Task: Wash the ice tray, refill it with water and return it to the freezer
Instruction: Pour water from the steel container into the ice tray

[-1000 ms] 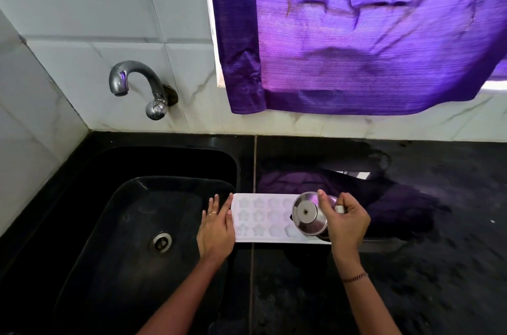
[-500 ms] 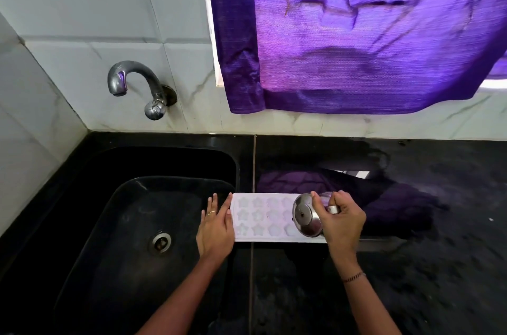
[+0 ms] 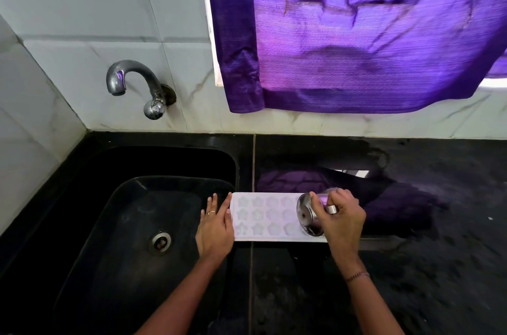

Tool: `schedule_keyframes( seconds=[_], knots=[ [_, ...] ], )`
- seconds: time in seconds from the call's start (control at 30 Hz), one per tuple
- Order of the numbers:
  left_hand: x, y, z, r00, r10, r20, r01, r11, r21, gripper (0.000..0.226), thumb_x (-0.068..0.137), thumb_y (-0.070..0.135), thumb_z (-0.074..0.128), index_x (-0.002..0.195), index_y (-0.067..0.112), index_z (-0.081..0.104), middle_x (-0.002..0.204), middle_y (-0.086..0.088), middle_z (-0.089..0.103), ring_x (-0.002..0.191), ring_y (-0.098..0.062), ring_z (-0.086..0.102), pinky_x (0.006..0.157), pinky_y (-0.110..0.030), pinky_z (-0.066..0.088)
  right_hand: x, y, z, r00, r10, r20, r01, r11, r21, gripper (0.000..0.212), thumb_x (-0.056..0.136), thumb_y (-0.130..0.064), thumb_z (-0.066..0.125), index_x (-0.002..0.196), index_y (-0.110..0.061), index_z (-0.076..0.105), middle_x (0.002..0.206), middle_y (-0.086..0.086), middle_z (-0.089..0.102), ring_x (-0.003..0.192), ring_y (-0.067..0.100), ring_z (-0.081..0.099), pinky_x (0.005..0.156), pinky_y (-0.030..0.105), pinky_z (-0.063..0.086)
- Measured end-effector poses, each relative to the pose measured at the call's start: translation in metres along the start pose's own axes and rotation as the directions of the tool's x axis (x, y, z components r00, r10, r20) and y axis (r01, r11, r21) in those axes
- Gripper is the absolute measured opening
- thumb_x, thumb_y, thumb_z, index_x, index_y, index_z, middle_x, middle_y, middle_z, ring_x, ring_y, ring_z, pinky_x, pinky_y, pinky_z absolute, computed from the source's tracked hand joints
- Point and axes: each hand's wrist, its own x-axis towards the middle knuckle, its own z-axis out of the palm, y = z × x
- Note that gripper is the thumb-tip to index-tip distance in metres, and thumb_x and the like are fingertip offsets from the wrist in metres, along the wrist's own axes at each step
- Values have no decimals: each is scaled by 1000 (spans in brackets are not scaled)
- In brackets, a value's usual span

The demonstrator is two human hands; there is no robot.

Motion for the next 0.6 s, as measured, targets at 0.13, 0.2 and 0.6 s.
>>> schedule_keyframes(
  seconds=[0.13,0.2,0.6],
  knots=[
    [0,-1,0,1000,-2,5,2,1000,3,47,100,27,27,146,38,25,157,-1,17,146,-13,8,119,-31,9,1,-4,-3,994,111,-17,-110,992,64,50,72,-10,79,52,-18,34,51,-11,35,51,11,34,53,16,29],
    [0,-1,0,1000,-2,7,2,1000,9,47,100,27,27,146,37,25,157,-1,17,146,-14,8,119,-31,9,1,-2,-4,975,217,-42,-209,965,157,52,74,-8,78,51,-19,32,50,-8,34,50,11,31,49,18,30],
    [-1,-1,1,1000,0,-13,0,1000,-14,47,100,25,28,145,36,27,157,-1,18,146,-12,10,119,-31,11,4,18,-16,817,568,-96,-495,777,388,52,76,-14,77,53,-9,30,49,-3,25,46,6,25,44,14,25]
  ],
)
